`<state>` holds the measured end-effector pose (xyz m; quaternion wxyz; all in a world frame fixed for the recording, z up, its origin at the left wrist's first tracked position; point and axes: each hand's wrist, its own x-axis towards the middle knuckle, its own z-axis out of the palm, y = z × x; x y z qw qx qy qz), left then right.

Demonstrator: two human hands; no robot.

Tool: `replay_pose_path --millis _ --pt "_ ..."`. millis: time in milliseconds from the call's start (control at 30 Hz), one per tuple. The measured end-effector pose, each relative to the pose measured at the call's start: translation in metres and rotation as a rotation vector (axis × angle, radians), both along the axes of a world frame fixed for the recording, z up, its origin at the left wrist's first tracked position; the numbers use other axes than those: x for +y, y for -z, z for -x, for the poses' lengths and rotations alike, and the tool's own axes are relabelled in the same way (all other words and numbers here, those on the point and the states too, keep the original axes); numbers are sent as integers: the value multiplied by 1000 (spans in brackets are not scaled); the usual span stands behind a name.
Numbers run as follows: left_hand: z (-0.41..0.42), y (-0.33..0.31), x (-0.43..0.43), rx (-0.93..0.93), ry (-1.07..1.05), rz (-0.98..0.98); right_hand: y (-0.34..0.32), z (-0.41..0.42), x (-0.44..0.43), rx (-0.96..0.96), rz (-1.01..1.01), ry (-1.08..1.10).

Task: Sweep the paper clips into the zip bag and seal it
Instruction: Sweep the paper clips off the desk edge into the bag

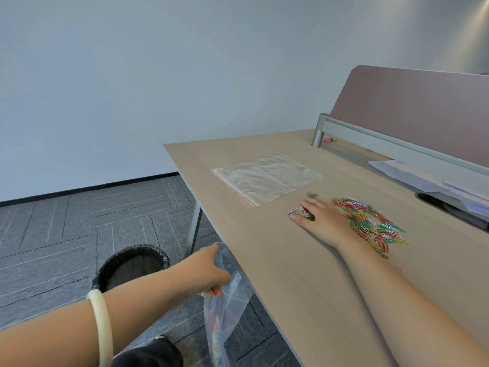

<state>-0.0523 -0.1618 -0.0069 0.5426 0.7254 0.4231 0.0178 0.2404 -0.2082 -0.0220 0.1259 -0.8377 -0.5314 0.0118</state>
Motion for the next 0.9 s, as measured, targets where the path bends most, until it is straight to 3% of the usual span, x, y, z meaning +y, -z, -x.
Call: replay_pose_path --millis 333,500,900 --pt "-7 9 5 -27 -28 11 4 48 -17 216 -267 -293" --pt "-4 12 7 -53 -36 32 -1 78 -18 263 -194 -465" --pt "4 14 11 -81 -53 35 -6 92 -22 325 -70 -434"
